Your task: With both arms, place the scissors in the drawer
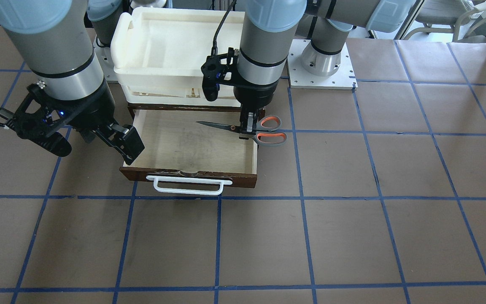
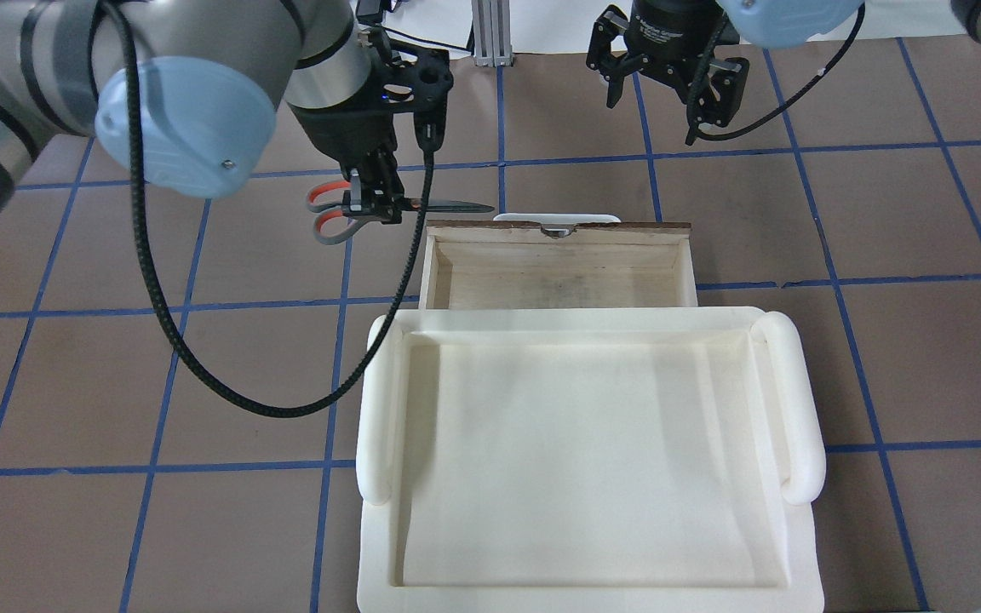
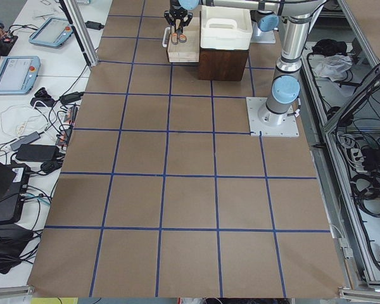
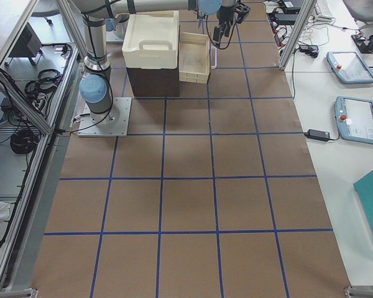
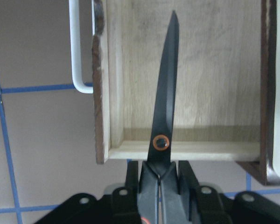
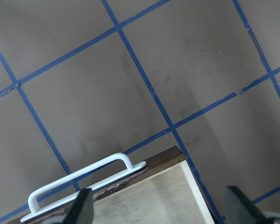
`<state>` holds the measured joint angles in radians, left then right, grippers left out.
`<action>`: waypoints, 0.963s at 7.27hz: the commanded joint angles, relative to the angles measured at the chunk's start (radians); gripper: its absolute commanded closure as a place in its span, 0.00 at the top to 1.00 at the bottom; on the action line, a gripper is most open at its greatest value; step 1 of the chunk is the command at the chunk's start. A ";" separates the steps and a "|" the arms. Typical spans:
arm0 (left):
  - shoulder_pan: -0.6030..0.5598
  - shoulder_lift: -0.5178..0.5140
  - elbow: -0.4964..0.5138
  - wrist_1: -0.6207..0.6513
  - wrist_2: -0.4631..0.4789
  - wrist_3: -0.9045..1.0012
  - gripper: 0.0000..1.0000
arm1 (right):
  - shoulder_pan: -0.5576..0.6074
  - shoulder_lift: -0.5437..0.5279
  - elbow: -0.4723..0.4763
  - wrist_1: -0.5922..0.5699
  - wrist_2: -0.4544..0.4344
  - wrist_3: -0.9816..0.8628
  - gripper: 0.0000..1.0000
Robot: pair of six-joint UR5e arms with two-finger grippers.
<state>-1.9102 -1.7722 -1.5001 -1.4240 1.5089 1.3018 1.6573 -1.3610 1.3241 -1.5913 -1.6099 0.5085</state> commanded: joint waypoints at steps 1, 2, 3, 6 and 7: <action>-0.029 -0.045 0.001 0.060 -0.003 -0.022 0.00 | -0.016 -0.056 0.009 -0.001 0.011 -0.178 1.00; -0.030 -0.073 0.001 0.085 -0.004 -0.025 0.00 | -0.043 -0.073 0.009 0.001 0.013 -0.236 1.00; -0.045 -0.093 0.001 0.094 -0.003 -0.032 0.00 | -0.062 -0.081 0.009 0.001 0.022 -0.381 1.00; -0.107 -0.130 0.001 0.119 -0.001 -0.134 0.00 | -0.065 -0.101 0.009 0.059 0.027 -0.406 1.00; -0.121 -0.145 0.001 0.137 -0.001 -0.159 0.00 | -0.065 -0.111 0.009 0.059 0.030 -0.407 1.00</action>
<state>-2.0093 -1.8991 -1.4991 -1.3051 1.5065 1.1789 1.5930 -1.4623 1.3330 -1.5395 -1.5836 0.1056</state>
